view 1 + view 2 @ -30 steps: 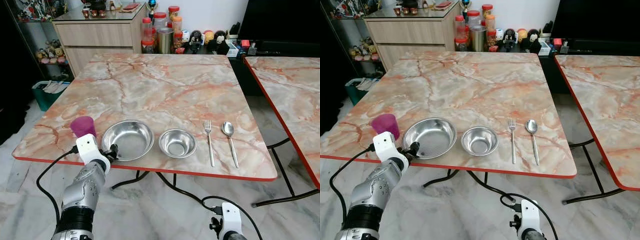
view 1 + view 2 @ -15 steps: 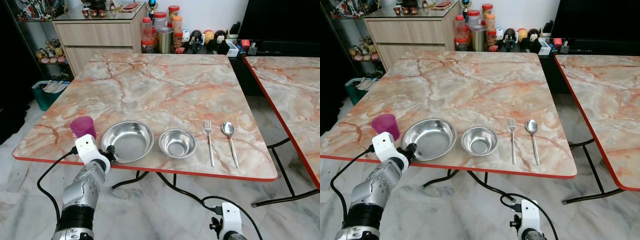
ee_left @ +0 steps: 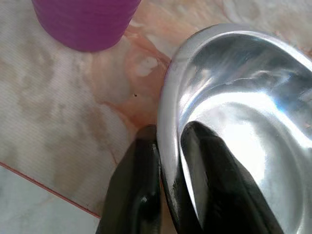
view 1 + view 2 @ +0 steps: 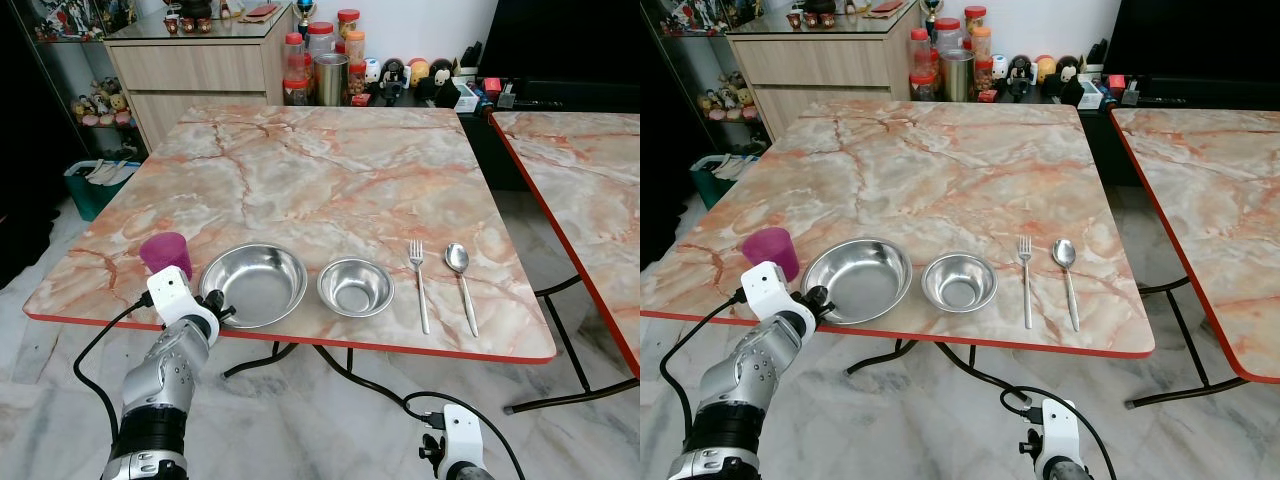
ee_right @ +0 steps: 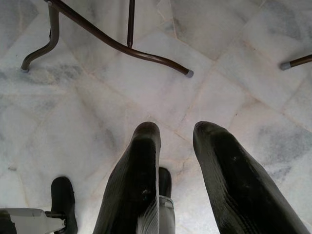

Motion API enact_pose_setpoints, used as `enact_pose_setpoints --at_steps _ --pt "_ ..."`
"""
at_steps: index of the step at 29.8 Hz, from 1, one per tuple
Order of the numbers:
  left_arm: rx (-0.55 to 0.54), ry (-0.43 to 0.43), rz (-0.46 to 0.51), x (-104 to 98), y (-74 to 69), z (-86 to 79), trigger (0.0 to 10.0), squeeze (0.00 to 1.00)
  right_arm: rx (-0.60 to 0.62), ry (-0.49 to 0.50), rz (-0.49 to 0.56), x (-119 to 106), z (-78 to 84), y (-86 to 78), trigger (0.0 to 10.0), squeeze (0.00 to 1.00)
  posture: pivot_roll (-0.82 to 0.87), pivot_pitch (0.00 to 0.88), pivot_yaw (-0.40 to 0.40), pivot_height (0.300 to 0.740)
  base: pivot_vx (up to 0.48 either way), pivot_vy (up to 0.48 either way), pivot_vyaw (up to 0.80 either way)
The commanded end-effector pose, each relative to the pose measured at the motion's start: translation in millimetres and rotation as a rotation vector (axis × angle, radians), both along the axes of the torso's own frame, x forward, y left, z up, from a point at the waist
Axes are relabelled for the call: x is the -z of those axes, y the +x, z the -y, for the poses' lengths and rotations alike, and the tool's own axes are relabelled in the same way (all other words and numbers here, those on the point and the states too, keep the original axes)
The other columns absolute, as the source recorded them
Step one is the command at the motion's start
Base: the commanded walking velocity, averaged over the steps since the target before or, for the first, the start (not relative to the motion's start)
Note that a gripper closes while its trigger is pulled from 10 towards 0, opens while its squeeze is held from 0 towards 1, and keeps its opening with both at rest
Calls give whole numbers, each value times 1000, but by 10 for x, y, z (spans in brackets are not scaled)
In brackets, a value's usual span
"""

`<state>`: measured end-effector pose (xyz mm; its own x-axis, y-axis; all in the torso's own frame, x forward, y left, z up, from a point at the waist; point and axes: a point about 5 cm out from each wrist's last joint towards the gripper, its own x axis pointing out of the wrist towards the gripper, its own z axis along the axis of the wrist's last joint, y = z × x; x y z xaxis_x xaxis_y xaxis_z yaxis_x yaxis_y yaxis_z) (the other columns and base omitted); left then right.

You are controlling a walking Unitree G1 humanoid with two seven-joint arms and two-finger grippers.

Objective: Setting the table

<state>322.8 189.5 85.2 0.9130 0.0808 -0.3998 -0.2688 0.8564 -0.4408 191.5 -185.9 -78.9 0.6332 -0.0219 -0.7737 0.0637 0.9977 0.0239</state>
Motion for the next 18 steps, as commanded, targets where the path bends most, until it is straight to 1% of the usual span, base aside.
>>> enact_pose_setpoints --at_steps 1,6,13,16,17,18 --pt "-4 -6 -14 3 7 -4 0 0 -7 7 2 -11 -25 31 10000 0 23 0 14 740 0 0 0" --pt "-13 -17 -11 0 1 -5 0 0 -9 6 -1 -11 -24 32 10000 0 25 0 11 740 0 0 0" --pt "4 -66 77 -91 13 51 0 0 -16 4 3 -21 -18 51 10000 0 26 0 3 740 0 0 0" --pt "-2 -65 104 -121 8 51 0 0 -19 2 2 -23 -13 54 10000 0 28 0 0 740 0 0 0" --pt "-9 -62 126 -149 8 40 0 0 -21 1 2 -24 -12 56 10000 0 28 0 0 740 0 0 0" --pt "-16 -62 173 -211 13 30 0 0 -23 0 2 -26 -9 58 10000 0 30 0 -4 740 0 0 0"
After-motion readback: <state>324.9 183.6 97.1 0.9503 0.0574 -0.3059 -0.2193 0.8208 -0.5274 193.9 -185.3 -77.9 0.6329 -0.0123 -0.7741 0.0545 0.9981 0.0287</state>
